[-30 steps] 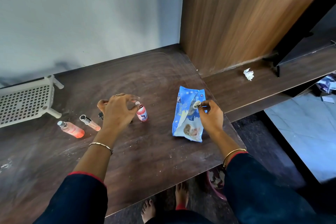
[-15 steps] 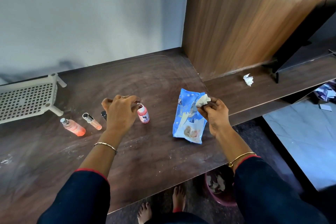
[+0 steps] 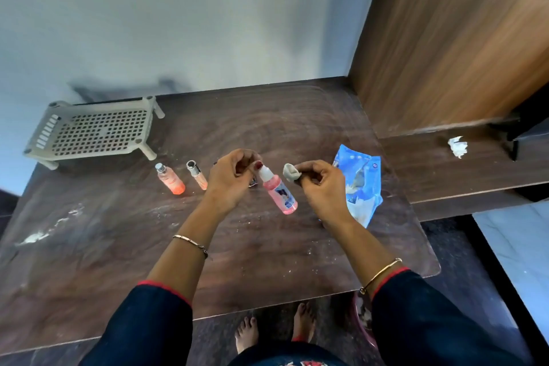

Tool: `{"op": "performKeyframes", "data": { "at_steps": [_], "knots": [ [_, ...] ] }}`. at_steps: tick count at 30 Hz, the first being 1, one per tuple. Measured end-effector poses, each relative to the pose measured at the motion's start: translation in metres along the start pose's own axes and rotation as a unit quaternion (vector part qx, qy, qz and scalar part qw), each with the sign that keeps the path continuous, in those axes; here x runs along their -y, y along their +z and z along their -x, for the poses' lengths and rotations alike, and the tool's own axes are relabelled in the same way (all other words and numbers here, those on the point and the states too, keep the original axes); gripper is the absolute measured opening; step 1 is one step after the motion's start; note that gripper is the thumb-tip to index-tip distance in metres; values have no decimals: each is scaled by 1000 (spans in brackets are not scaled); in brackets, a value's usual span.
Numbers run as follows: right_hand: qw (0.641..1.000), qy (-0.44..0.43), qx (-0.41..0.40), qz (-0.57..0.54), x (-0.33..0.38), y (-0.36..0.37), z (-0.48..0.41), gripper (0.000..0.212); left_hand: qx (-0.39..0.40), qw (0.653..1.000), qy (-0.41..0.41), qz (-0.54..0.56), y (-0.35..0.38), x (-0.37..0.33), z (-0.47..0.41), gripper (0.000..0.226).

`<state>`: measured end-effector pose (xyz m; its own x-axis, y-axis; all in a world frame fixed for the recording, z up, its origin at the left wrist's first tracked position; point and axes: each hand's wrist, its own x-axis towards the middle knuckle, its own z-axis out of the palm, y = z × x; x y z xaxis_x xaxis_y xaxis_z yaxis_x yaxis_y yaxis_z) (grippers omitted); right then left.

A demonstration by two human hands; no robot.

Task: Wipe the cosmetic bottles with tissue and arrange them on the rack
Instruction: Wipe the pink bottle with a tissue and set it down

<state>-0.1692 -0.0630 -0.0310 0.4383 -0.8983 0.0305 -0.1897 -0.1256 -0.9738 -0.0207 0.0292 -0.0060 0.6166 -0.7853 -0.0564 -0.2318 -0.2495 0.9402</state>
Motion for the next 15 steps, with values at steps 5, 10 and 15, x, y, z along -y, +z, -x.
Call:
{"op": "performKeyframes", "data": {
  "at_steps": [5,10,15],
  "knots": [
    [981,-163,7,106,20,15,2,29,15,997,-15,76,-15,-4,5,8],
    [966,-222,3,135,31,24,5,30,-5,995,-11,103,-27,-10,6,10],
    [954,-262,1,149,40,33,10,20,-51,991,-24,122,-37,-17,2,6]
  ]
}}
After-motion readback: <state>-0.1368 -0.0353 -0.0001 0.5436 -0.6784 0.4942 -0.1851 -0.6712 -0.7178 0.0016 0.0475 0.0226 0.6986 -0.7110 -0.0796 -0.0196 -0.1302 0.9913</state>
